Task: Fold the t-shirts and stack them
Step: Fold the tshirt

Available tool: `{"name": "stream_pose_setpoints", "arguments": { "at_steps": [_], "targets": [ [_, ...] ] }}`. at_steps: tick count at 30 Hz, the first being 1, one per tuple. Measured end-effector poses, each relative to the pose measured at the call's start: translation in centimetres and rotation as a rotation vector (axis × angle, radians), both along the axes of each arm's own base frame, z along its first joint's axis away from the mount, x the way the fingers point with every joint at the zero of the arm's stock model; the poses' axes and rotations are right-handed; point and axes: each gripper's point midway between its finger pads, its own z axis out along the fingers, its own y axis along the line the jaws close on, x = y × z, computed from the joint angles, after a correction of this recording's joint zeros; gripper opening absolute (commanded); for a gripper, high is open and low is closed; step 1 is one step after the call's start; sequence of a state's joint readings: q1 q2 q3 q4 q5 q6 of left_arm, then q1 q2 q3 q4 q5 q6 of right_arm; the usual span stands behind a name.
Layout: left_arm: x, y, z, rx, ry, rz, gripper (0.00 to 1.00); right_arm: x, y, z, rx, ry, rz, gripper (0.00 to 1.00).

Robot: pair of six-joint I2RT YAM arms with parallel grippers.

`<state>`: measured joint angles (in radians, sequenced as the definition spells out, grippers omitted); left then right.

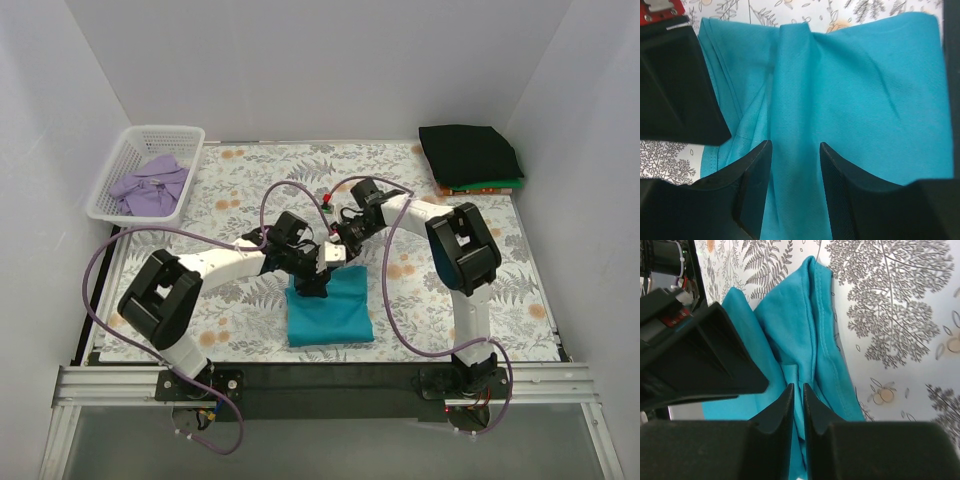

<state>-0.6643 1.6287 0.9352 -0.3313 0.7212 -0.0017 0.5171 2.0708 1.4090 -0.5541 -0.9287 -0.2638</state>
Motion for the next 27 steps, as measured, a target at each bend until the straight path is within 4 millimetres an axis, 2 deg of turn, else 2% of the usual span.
{"name": "stream_pose_setpoints", "arguments": {
  "at_steps": [4,7,8,10,12,18,27],
  "targets": [
    [0.3,0.1,-1.3,0.028,-0.004,0.008,0.40,-0.3,0.7,-0.7,-0.005,0.009,0.007,0.17],
    [0.2,0.3,-1.7,0.040,-0.004,0.006,0.29,-0.3,0.8,-1.9,-0.021,0.026,0.004,0.17],
    [0.2,0.2,-1.7,0.038,-0.007,0.002,0.20,-0.4,0.7,-2.4,-0.027,0.035,0.004,0.16],
    [0.0,0.1,-1.7,0.038,-0.009,-0.008,0.11,-0.7,0.6,-3.4,-0.039,0.061,0.001,0.15],
    [-0.3,-0.1,-1.7,0.038,-0.010,-0.020,0.00,-1.0,0.7,-3.5,-0.029,0.090,0.002,0.15],
    [-0.3,-0.4,-0.9,0.036,-0.035,-0.027,0.00,-1.3,0.7,-3.6,-0.027,0.100,0.004,0.14],
    [3.8,-1.6,2.1,-0.008,-0.182,0.014,0.00,-2.0,0.8,-3.7,-0.015,0.122,0.015,0.14]
  ]
}}
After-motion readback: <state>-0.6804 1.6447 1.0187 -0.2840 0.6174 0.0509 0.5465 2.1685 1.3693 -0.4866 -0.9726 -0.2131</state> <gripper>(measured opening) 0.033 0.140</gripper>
